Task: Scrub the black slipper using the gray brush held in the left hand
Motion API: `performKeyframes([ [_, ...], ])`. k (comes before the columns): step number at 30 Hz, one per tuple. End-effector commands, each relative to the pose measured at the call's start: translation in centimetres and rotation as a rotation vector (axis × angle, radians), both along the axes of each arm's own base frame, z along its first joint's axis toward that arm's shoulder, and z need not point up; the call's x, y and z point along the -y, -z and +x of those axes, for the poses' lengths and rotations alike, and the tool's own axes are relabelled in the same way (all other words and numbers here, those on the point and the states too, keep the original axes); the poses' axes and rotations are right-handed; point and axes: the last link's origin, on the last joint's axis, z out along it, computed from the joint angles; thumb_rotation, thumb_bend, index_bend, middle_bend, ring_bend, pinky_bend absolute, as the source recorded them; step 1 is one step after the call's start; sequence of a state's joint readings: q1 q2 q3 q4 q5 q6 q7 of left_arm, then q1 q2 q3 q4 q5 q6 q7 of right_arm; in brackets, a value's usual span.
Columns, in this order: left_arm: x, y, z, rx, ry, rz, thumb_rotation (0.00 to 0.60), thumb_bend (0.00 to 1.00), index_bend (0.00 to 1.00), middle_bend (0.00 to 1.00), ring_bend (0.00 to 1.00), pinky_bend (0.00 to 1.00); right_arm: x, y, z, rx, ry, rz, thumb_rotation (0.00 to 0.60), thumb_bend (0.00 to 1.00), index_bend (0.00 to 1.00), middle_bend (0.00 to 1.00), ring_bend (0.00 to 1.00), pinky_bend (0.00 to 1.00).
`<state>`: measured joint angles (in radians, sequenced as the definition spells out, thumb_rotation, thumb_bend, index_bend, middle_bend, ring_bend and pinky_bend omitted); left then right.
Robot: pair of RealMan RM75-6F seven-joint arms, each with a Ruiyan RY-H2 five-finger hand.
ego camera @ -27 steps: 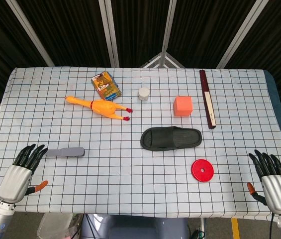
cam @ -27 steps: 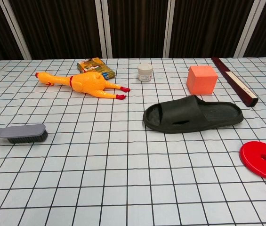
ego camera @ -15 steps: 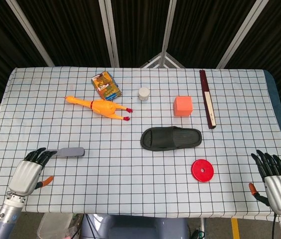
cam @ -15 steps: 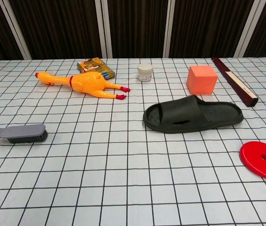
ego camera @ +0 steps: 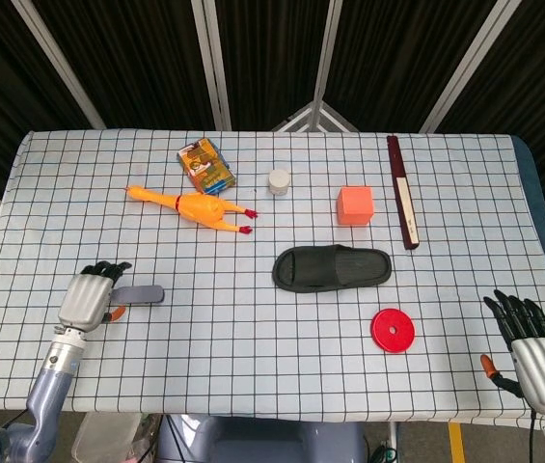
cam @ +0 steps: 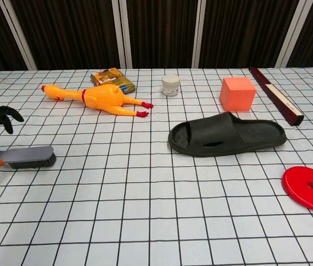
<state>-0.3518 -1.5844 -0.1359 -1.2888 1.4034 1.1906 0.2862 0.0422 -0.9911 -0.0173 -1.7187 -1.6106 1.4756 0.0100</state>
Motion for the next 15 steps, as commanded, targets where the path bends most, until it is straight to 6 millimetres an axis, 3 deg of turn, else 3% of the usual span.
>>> performKeyframes([
  [1,-0.6,0.9,0.8,0.014,0.004,-0.005,0.600,0.23,0.28,0.41,0.30,0.38,0.2,0.0,-0.1,0.000,0.004,0.004,0.600,0.41,0.00,0.00,0.00,0.00],
  [15,-1.2,2.1,1.5,0.036,-0.005,-0.034,0.600,0.23,0.31,0.43,0.33,0.41,0.5,-0.3,-0.5,-0.001,0.019,-0.005,0.600,0.41,0.00,0.00,0.00,0.00],
])
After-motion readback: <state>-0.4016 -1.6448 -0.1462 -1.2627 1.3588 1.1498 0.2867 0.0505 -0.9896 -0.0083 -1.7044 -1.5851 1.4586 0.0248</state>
